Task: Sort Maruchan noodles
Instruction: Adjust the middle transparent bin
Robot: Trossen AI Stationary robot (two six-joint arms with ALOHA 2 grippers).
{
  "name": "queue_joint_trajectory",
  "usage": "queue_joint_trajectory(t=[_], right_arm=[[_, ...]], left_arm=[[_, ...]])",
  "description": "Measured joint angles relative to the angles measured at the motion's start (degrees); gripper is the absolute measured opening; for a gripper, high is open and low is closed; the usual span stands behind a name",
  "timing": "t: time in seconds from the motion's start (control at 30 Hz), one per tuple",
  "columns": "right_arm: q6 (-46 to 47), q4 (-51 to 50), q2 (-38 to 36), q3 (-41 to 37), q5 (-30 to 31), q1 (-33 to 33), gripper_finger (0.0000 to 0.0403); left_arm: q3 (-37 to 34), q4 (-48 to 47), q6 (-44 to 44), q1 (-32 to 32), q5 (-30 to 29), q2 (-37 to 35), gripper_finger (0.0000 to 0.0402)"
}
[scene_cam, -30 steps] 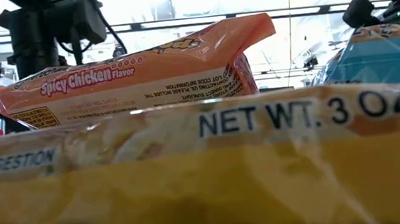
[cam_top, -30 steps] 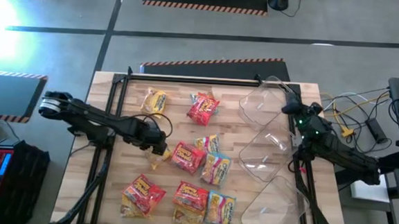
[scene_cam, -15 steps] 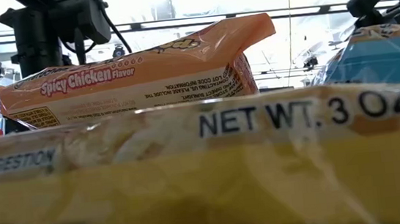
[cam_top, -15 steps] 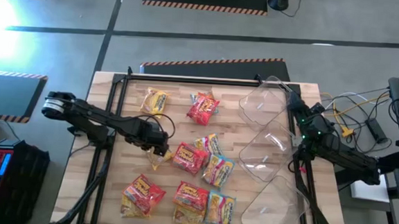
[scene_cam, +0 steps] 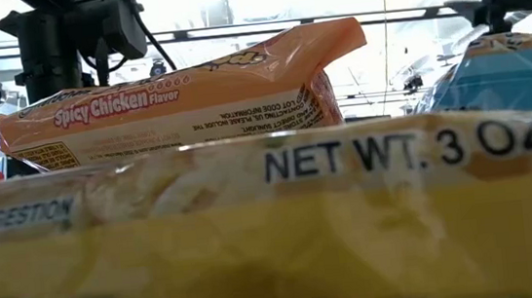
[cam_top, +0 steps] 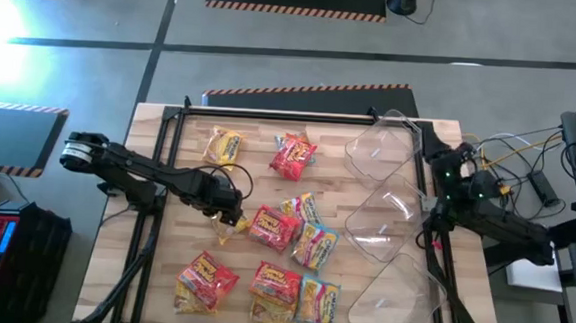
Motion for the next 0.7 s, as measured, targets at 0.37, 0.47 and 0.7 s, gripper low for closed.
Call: queue_joint_trajectory(t=[0.37,0.47,0.7], right_arm=[[3.6,0.9,18.1,6.1,-9.4,0.0,0.0139],[1.0,0.7,23.2,10.0,-12.7,0.0,0.0139],[-4.4,0.7,32.3,19.6,-22.0,0.0,0.0139]], left_arm=[[0.0,0.0,1.0,0.2,0.0,0.0,0.0270],[0.0,0.0,0.9,0.2,0.0,0.0,0.0270],[0.0,0.0,1.9,0.2,0.0,0.0,0.0270]])
